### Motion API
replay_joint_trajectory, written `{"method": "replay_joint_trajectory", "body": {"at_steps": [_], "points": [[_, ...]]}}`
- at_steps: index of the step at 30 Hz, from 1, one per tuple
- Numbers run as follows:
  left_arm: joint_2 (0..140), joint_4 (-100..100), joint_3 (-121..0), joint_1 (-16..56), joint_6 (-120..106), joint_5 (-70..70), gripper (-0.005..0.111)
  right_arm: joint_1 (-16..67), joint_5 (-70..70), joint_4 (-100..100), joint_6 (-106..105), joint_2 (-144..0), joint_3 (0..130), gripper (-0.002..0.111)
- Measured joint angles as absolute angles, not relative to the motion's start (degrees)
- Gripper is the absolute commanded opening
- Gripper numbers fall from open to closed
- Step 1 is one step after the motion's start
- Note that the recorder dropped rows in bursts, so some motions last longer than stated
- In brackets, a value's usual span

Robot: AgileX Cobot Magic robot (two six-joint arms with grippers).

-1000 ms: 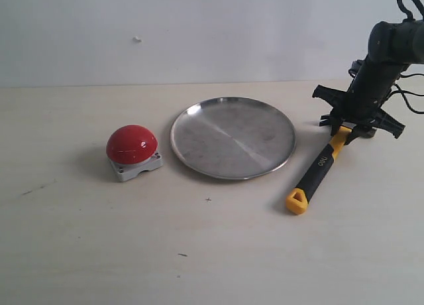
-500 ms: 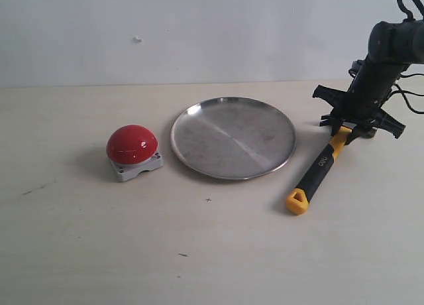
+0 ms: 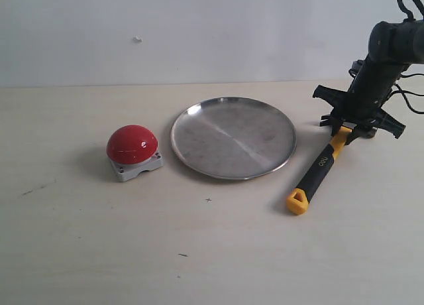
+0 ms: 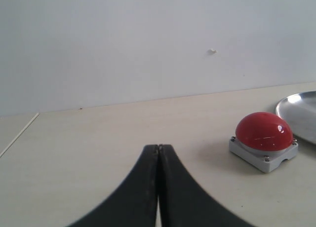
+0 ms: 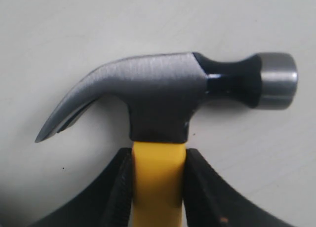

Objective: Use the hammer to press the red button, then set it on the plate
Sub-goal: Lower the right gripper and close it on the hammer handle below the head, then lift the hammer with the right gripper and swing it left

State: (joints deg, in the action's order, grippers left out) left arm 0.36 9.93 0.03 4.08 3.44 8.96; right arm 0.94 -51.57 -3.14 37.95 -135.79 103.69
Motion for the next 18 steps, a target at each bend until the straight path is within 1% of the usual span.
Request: {"method": "replay_joint_trajectory", "body": {"at_steps": [18], "points": [[0.36,9.93,0.03,4.08,3.44,8.96,0.001,0.94,-51.98,-3.03,37.95,-135.79,103.69,0.000]]}}
